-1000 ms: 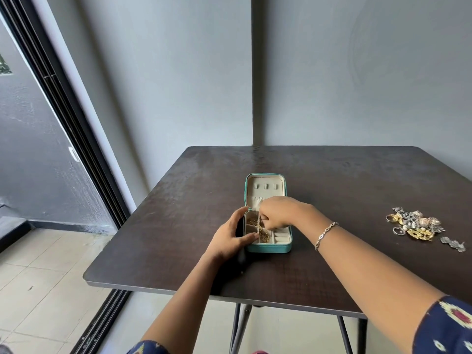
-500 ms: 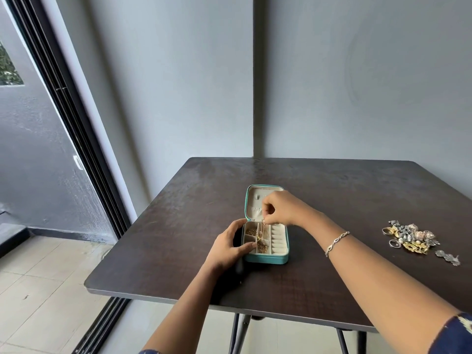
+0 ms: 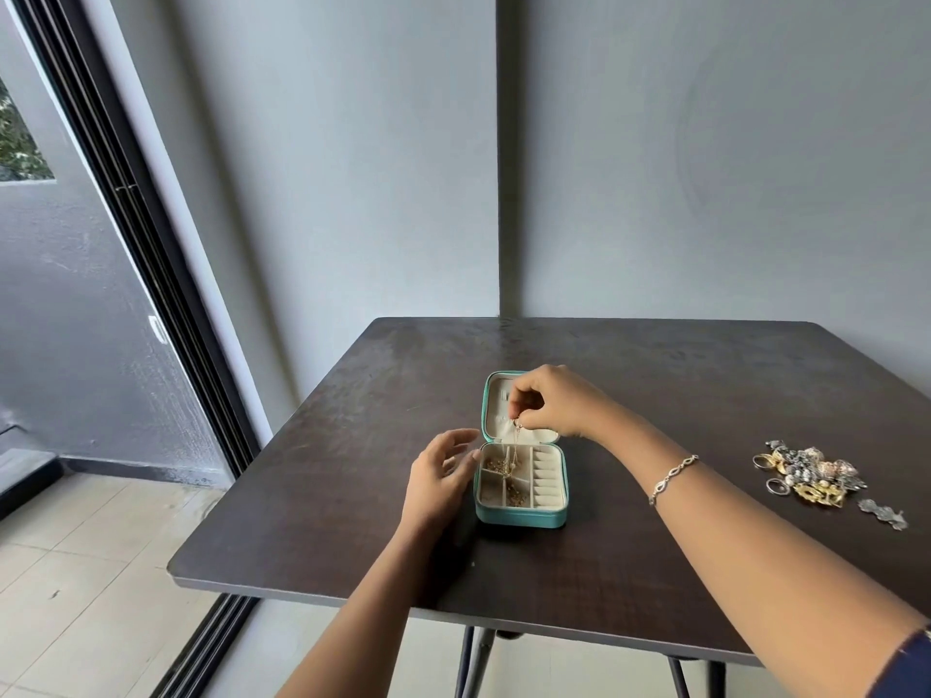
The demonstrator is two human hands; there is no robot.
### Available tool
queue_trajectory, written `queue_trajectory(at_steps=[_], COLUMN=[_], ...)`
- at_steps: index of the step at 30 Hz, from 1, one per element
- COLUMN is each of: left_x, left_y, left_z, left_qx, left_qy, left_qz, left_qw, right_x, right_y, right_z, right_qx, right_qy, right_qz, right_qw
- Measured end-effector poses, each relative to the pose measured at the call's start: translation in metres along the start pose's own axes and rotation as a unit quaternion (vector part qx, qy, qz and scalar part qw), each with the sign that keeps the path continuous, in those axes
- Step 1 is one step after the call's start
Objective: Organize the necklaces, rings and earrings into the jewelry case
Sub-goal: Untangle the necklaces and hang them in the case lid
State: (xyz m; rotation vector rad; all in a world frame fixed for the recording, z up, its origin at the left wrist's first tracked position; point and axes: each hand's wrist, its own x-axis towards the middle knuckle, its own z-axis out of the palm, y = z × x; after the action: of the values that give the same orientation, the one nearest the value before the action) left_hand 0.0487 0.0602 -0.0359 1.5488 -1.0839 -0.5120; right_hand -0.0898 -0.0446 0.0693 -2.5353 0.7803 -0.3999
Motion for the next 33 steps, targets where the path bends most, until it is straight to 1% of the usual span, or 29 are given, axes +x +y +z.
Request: queue_trajectory(at_steps=[3,5,7,10,13,18,25,30,33], left_x=[0.004,0.009,0.016,0.024,0.030,0.033,0.034,0.035,0.035], left_y=[0.017,0.028,0.038,0.049,0.057,0.063,0.058,0.051,0.045], left_z=[0.002,0.004,0.007,0.012,0.015,0.016,0.018,0.017,0.015], left_qx=[-0.013,-0.005,-0.003,-0.022,-0.011,-0.005,-0.050,-0.097,-0.107], left_qy=[0.025,0.028,0.014,-0.026,-0.053,-0.053,-0.035,-0.013,-0.006], left_qz=[0.028,0.054,0.066,0.062,0.066,0.071,0.031,-0.014,-0.027], left_qw=[0.999,0.998,0.998,0.998,0.996,0.996,0.998,0.995,0.994], right_x=[0.000,-0.001,-0.001,-0.002,-0.005,-0.007,-0.009,-0.012,-0.014], right_y=[-0.001,-0.002,-0.003,-0.005,-0.006,-0.011,-0.016,-0.018,-0.021], right_z=[-0.002,-0.004,-0.006,-0.010,-0.015,-0.022,-0.033,-0.043,-0.050], right_qx=[0.014,0.025,0.039,0.055,0.067,0.087,0.162,0.262,0.299], right_qy=[0.010,0.017,0.024,0.041,0.055,0.068,0.099,0.114,0.126], right_qz=[-0.005,-0.007,-0.008,-0.013,-0.019,-0.028,-0.038,-0.046,-0.054], right_qw=[1.000,1.000,0.999,0.998,0.996,0.993,0.981,0.957,0.944])
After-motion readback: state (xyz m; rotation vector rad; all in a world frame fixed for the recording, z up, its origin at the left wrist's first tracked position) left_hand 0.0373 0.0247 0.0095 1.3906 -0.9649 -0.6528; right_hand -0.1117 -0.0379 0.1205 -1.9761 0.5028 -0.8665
